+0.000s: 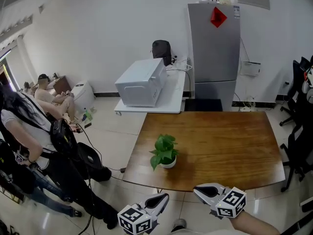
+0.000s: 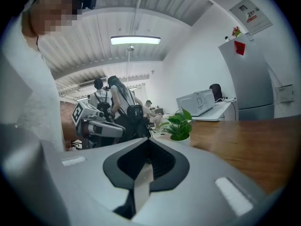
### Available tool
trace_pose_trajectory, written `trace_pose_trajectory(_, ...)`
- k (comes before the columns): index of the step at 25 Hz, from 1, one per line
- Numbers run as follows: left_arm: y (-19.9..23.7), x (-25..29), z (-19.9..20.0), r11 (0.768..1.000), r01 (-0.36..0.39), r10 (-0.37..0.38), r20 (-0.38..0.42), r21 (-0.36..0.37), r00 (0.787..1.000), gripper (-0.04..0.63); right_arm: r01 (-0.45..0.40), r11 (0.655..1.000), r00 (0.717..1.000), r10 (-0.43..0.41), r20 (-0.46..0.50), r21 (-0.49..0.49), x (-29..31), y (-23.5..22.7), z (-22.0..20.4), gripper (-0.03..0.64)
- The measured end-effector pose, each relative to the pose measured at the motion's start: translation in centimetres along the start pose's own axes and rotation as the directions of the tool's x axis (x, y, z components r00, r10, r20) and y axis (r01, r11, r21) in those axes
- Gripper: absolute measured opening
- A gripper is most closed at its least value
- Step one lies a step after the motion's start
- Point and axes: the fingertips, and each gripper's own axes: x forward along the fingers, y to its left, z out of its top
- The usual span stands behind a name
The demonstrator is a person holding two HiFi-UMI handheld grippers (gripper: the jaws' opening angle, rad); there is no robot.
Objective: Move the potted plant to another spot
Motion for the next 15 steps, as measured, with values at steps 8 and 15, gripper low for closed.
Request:
trace_pose_trajectory(8, -12.3, -2.2, -4.0, 0.999, 0.027, -0.028, 0.028, 0.025, 0.999, -0.012, -0.048, 0.999, 0.999, 0.048, 0.019, -0.003, -10.9, 7.6, -1.9, 0.003)
trace_pose_trajectory(15, -19.3, -4.2, -4.5, 0.997, 0.079, -0.079, 0.016, 0.018, 0.997, -0.012, -0.031, 0.999, 0.999, 0.031, 0.020, -0.011, -15.9, 12.3, -1.8, 0.003)
